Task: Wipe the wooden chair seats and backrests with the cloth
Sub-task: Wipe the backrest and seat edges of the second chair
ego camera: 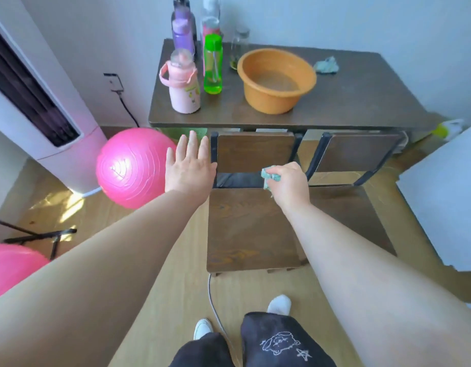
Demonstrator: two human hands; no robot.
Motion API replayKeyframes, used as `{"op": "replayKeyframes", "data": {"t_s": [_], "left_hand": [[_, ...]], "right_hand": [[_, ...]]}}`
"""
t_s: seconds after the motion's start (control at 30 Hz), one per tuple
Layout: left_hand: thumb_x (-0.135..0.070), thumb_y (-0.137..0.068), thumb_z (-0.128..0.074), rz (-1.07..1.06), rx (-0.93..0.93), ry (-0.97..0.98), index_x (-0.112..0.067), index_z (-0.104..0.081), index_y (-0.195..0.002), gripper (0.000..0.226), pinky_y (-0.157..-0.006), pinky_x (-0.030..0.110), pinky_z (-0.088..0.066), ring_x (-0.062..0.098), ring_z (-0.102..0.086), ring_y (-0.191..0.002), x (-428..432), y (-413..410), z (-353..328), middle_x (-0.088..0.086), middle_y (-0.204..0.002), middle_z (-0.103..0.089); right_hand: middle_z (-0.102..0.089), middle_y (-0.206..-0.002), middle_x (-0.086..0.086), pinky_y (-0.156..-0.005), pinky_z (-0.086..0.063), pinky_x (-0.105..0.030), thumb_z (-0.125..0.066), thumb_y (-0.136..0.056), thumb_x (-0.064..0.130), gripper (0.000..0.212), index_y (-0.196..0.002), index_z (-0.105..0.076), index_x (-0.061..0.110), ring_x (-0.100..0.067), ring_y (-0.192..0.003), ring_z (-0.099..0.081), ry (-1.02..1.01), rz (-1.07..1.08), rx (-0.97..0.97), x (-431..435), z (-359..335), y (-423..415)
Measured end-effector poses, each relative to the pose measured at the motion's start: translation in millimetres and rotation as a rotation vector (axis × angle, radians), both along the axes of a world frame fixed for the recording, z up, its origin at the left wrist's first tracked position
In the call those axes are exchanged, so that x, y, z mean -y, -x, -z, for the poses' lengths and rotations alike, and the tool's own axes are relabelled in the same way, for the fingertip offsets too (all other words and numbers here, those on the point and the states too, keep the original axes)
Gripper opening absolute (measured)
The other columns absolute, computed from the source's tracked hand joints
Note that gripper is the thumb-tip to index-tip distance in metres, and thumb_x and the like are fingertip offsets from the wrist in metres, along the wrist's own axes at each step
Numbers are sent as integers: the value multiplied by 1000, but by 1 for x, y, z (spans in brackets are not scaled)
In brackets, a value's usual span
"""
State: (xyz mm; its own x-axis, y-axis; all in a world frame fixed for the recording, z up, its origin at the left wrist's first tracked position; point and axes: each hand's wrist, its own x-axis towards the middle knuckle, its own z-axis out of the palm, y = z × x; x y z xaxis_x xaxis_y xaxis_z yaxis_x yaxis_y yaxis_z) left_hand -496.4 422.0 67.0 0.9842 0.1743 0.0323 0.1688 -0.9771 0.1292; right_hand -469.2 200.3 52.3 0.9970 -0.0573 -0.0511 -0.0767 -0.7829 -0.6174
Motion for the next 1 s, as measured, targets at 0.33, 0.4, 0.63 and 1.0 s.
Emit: {"op": "replayKeyframes", "data": {"t_s": [0.33, 0.4, 0.63, 1.0], "left_hand": [[-46, -102, -32, 159, 163, -106, -22, -10, -157, 64, -122, 50, -11, 26, -3, -153, 113, -36, -117, 5, -166, -7], [-48, -102, -31, 160, 164, -118, -23, -9, -157, 65, -122, 51, -11, 26, -3, -153, 146, -46, -122, 4, -166, -6], [-50, -104, -20, 148, 16, -82, -25, 1, -158, 63, -123, 50, -7, 26, 6, -153, 303, -57, -90, 4, -167, 4], [-45, -104, -26, 156, 48, -148, -23, 1, -157, 64, -122, 52, -10, 30, 4, -153, 407, -82, -107, 7, -167, 2]], "right_hand": [[-53, -120, -4, -73, -45, -15, -62, -94, 17, 31, -124, -65, 23, -18, -100, -56, 2, 105, 199, 128, -126, -38], [-55, -126, -2, -70, -44, -11, -64, -93, 17, 42, -134, -57, 26, -16, -104, -57, -34, 83, 227, 163, -138, -47], [-58, -130, 3, -90, -54, -30, -72, -87, 23, 51, -135, -52, 26, -17, -113, -59, -1, 51, 194, 313, -125, -37], [-58, -121, 4, -84, -54, -23, -72, -87, 27, 37, -122, -60, 24, -15, -104, -60, 78, 14, 204, 412, -125, -65]]}}
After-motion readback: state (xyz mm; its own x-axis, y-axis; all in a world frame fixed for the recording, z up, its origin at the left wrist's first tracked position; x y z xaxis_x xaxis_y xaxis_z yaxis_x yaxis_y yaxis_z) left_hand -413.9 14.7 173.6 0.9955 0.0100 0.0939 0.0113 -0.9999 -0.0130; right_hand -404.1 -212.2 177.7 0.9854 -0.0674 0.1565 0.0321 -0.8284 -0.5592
